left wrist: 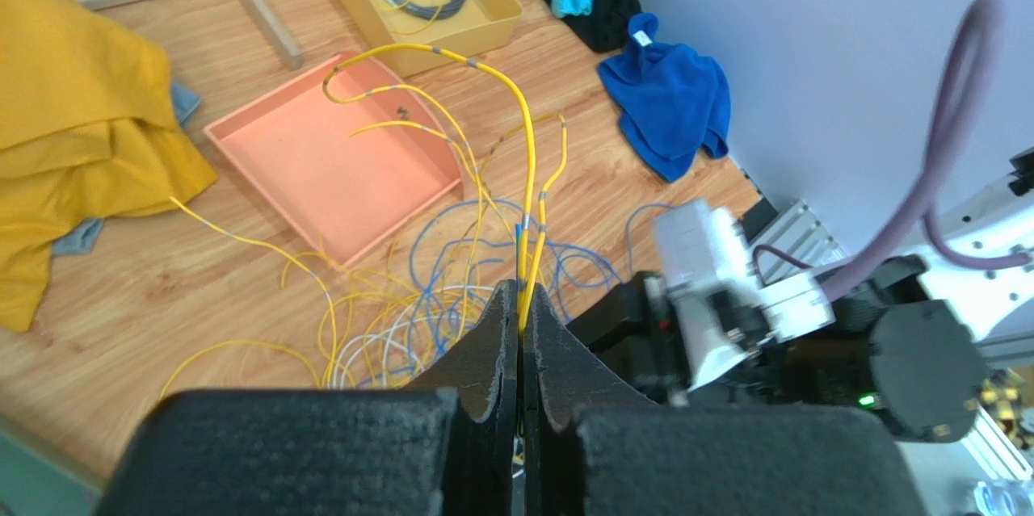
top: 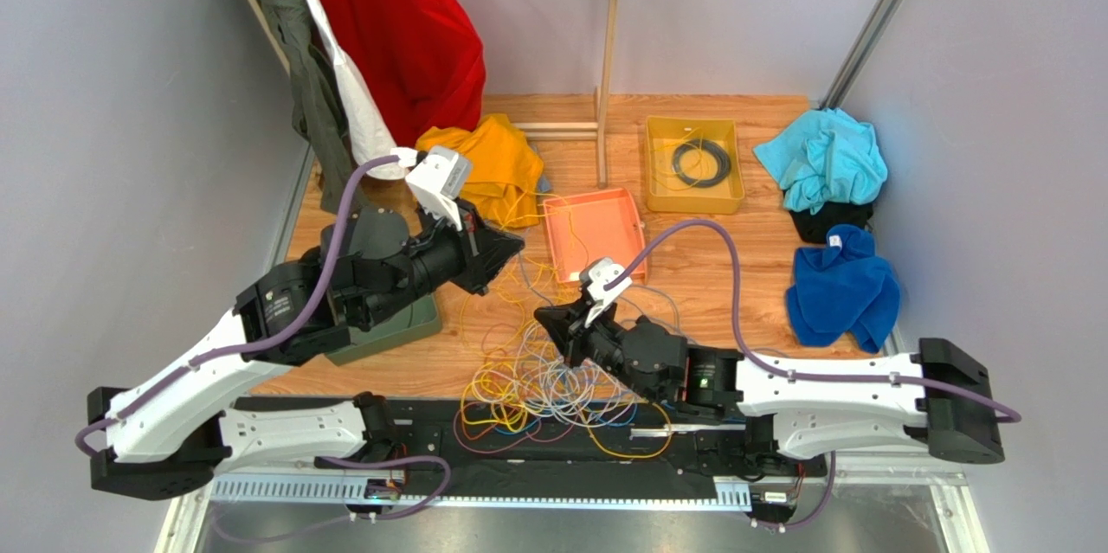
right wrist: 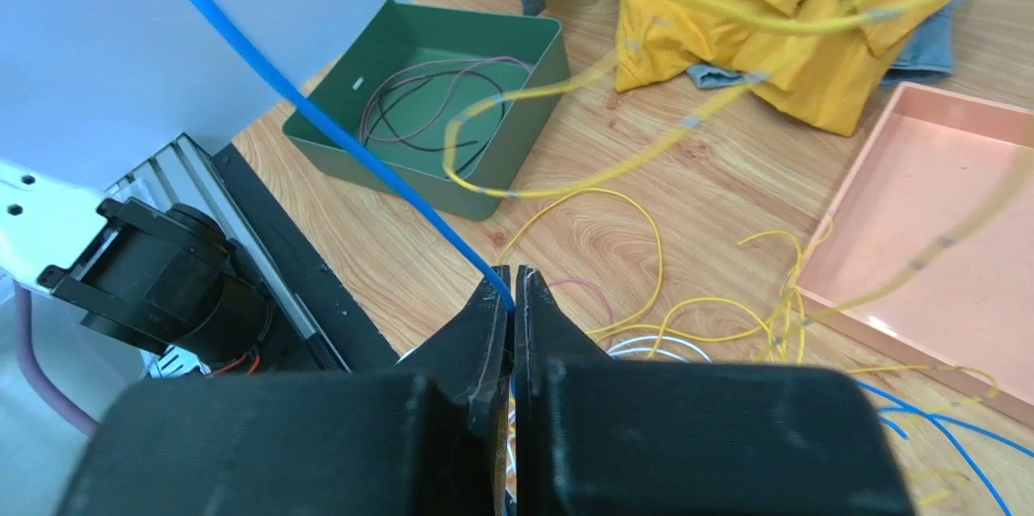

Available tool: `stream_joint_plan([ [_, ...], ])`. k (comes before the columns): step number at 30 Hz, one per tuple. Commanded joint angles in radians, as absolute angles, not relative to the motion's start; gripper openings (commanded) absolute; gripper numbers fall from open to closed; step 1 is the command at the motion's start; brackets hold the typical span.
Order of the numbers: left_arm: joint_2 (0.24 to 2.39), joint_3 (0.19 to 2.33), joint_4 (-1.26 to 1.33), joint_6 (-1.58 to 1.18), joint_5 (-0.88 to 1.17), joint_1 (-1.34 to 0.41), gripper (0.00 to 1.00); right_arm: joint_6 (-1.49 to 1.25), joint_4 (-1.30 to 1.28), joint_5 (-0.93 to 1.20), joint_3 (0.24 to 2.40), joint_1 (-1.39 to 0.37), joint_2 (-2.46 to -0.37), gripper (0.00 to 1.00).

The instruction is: Untangle the cables

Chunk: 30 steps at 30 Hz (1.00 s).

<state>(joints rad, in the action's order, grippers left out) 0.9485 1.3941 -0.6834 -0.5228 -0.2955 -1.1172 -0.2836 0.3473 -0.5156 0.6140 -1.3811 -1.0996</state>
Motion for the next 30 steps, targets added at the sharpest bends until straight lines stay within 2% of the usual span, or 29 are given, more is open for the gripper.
stream_joint_plan([
  [1,0.87,1.324,-0.687,-0.554,-0.42,-1.12,0.0,-0.308,0.191,-0.598,0.699,-1.434,-0.924,0.0],
  [5,0.798,1.149,-0.667,-0.629,-0.5,-1.12,0.0,-0.348,-0.232,-0.667,0.863,-1.546,-0.833,0.0],
  [8,0.77,1.02,-0.635,-0.679,-0.495,-1.121,0.01,-0.377,-0.43,-0.69,0.983,-1.6,-0.819,0.0],
  [10,0.767,0.942,-0.618,-0.71,-0.486,-1.12,0.04,-0.382,-0.483,-0.733,1.04,-1.629,-0.819,0.0],
  [12,0.772,0.875,-0.595,-0.733,-0.488,-1.121,0.18,-0.38,-0.538,-0.765,1.072,-1.672,-0.825,0.0],
  [13,0.772,0.856,-0.588,-0.751,-0.494,-1.121,0.3,-0.371,-0.56,-0.787,1.098,-1.686,-0.828,0.0],
  [14,0.773,0.838,-0.575,-0.762,-0.5,-1.121,0.48,-0.37,-0.574,-0.795,1.114,-1.686,-0.836,0.0],
  [18,0.807,0.79,-0.598,-0.811,-0.525,-1.121,0.7,-0.354,-0.65,-0.824,1.202,-1.689,-0.87,0.0],
  [25,0.77,0.743,-0.569,-0.818,-0.522,-1.12,0.73,-0.258,-0.667,-0.853,1.353,-1.687,-0.89,0.0],
  [30,0.675,0.66,-0.356,-0.724,-0.419,-1.121,0.66,-0.103,-0.608,-0.854,1.529,-1.687,-0.928,0.0],
])
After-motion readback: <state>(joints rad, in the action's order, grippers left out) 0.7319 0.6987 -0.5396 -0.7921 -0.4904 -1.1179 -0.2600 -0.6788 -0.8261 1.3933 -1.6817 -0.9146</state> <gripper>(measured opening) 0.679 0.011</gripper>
